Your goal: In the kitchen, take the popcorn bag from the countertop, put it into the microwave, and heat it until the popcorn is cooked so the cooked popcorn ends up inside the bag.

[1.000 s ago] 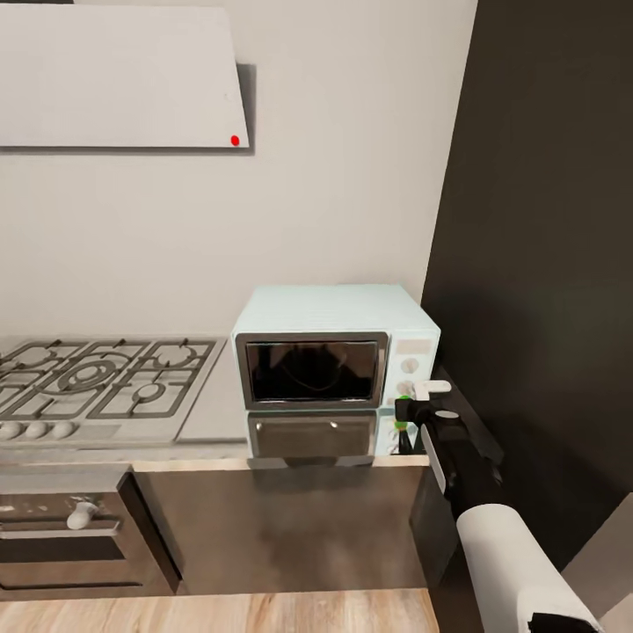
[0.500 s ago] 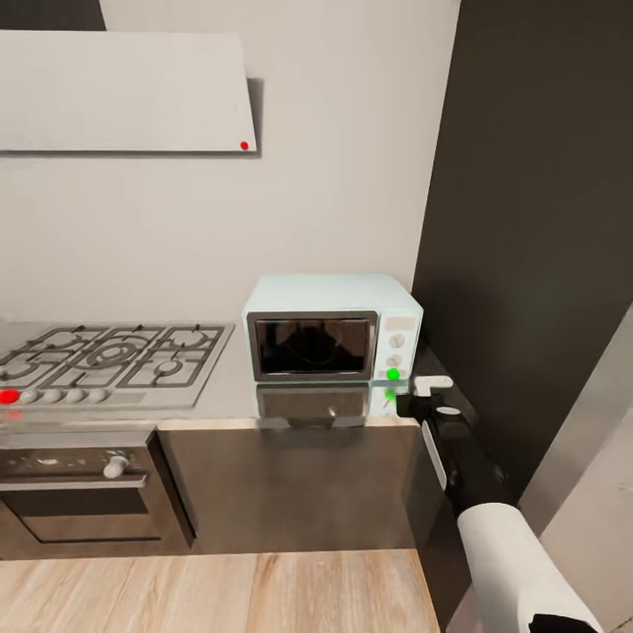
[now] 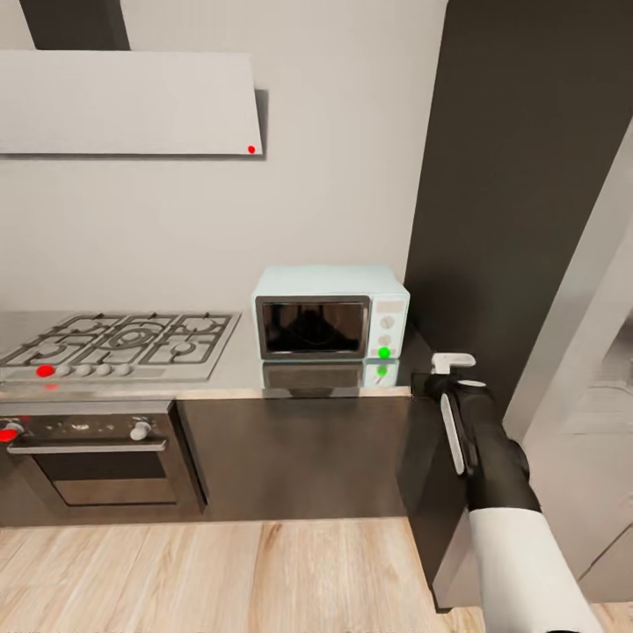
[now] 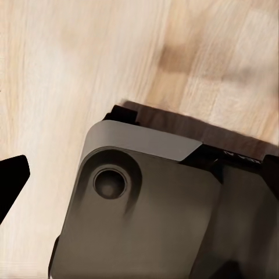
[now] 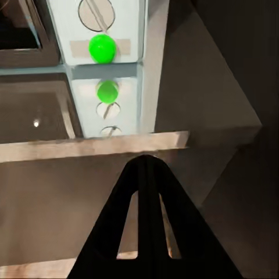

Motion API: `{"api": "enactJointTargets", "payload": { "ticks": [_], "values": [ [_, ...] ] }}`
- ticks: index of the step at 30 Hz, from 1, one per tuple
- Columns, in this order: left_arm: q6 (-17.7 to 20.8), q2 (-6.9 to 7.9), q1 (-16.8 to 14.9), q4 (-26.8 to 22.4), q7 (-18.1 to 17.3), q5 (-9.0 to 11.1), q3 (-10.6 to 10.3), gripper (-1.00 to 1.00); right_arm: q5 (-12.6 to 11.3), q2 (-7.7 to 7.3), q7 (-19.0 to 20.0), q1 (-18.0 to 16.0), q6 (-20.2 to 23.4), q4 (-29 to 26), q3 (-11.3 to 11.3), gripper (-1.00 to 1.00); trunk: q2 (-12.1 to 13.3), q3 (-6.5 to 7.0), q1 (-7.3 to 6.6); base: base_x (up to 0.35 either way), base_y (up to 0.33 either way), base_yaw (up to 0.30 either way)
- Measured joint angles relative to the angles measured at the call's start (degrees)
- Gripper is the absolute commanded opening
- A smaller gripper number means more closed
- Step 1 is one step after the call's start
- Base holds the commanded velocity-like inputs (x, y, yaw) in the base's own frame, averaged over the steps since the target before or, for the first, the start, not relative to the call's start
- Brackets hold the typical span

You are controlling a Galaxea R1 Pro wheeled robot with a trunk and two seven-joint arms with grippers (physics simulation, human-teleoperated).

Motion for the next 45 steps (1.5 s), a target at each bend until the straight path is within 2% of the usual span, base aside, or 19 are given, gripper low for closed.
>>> {"api": "enactJointTargets", "payload": {
  "ticks": [1,3,4,5,6,12,14,16,17,18,21,27,31,38,39,45],
  "values": [
    [0.00,0.04,0.00,0.00,0.00,0.00,0.01,1.00,-0.03,-0.04,0.01,0.05,-0.10,1.77,-0.02,-1.00,0.00,0.00,-0.01,-0.042,0.000,0.000],
    [0.00,0.07,0.00,-0.01,0.00,0.00,0.04,1.00,-0.04,-0.15,-0.08,0.09,-0.94,9.42,-0.09,-1.00,0.00,-0.01,-0.02,-0.015,0.000,0.000],
    [0.00,0.07,0.00,0.00,0.00,0.00,0.05,1.00,-0.07,-0.22,-0.05,0.11,-3.32,14.64,-0.09,-1.00,0.00,-0.01,-0.02,-0.002,0.000,0.000],
    [0.00,0.07,0.00,0.00,0.00,0.00,0.05,1.00,0.28,-0.44,0.05,0.11,-10.70,23.44,-0.05,-1.00,-0.01,-0.01,-0.02,0.000,0.000,0.000],
    [0.00,0.07,0.00,0.00,0.00,0.00,0.04,1.00,0.38,-0.61,0.15,0.11,-15.58,30.64,0.01,-1.00,0.01,-0.01,-0.02,0.000,0.000,0.000],
    [0.00,0.07,0.00,0.00,0.00,0.00,0.06,1.00,0.45,-1.15,-0.35,0.10,-26.19,53.73,0.22,-1.00,0.00,-0.01,-0.02,0.000,0.000,0.000],
    [0.00,0.08,0.00,-0.01,0.00,0.00,0.05,1.00,0.43,-3.11,-0.53,0.08,-31.58,63.27,0.30,-1.00,0.00,-0.01,-0.02,0.000,0.000,0.000],
    [0.03,0.08,0.00,-0.01,0.00,0.00,0.05,1.00,0.31,-4.57,-0.49,0.20,-38.74,72.47,0.42,-1.00,-0.01,-0.01,-0.02,0.000,0.000,0.000],
    [0.06,0.08,0.00,-0.01,0.00,0.00,0.04,1.00,0.34,-5.11,-0.58,2.76,-42.30,74.59,0.52,-1.00,-0.01,-0.02,-0.02,0.000,0.000,0.000],
    [0.08,0.08,0.00,-0.02,0.00,0.00,0.05,1.00,0.42,-5.42,-0.61,7.25,-44.01,75.32,0.61,-1.00,-0.01,-0.01,-0.02,0.000,0.000,0.000],
    [0.07,0.08,0.00,-0.02,0.00,0.00,0.03,1.00,0.54,-5.68,-0.62,15.76,-48.23,75.98,0.77,-1.00,-0.01,-0.02,-0.02,0.000,0.000,0.000],
    [0.01,0.08,0.00,-0.02,0.00,0.02,0.08,1.00,0.34,-5.83,-0.63,25.50,-51.65,76.08,0.71,-1.00,-0.01,-0.01,-0.02,0.000,0.000,0.000],
    [0.00,0.08,0.00,-0.01,-0.01,0.00,0.09,1.00,0.25,-5.94,-0.63,27.72,-52.32,76.14,0.70,-1.00,-0.01,-0.01,-0.02,0.000,0.000,0.000],
    [0.05,0.09,0.00,-0.01,0.19,0.08,0.09,1.00,0.25,-5.95,-0.62,28.51,-52.26,76.14,0.70,-1.00,-0.01,-0.01,-0.02,0.000,0.000,0.000],
    [-0.08,1.08,0.00,-0.52,0.43,-0.67,-0.14,1.00,0.53,-4.91,-0.81,30.18,-52.12,76.01,0.39,-1.00,-0.01,-0.01,-0.02,0.000,0.000,0.000],
    [-0.08,1.13,0.00,-0.53,0.43,-0.71,-0.17,1.00,0.51,-4.84,-0.83,30.27,-52.11,75.99,0.34,-1.00,-0.01,0.00,-0.02,0.000,0.000,0.000]
  ]
}}
